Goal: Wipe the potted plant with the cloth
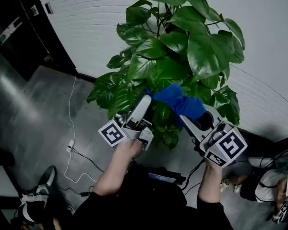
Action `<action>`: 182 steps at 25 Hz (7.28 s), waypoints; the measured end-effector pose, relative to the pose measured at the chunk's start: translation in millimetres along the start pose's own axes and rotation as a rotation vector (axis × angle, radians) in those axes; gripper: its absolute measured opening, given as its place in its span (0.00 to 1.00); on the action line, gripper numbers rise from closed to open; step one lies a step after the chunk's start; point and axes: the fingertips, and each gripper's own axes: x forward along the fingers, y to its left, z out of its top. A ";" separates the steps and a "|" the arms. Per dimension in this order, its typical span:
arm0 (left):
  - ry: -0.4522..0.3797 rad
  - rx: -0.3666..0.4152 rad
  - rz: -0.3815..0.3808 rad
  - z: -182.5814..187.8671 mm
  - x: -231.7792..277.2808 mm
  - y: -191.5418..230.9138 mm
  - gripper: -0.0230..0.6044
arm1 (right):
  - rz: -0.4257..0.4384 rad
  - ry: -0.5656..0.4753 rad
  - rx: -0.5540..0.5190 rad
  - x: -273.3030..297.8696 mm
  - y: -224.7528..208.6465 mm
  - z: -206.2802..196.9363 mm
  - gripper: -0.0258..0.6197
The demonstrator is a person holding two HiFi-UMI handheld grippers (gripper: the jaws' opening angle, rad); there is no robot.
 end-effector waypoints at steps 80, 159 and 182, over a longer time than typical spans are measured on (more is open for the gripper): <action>-0.142 -0.317 -0.385 47.7 0.0 32.1 0.61 | 0.113 0.201 0.134 126.0 18.5 -45.2 0.22; -0.154 -0.341 -0.385 33.0 -5.2 31.4 0.61 | -0.199 -0.026 -0.012 30.4 -13.3 20.0 0.22; -0.114 -0.203 -0.412 28.6 18.3 37.0 0.61 | -0.355 -0.004 0.068 113.8 -135.1 -16.0 0.22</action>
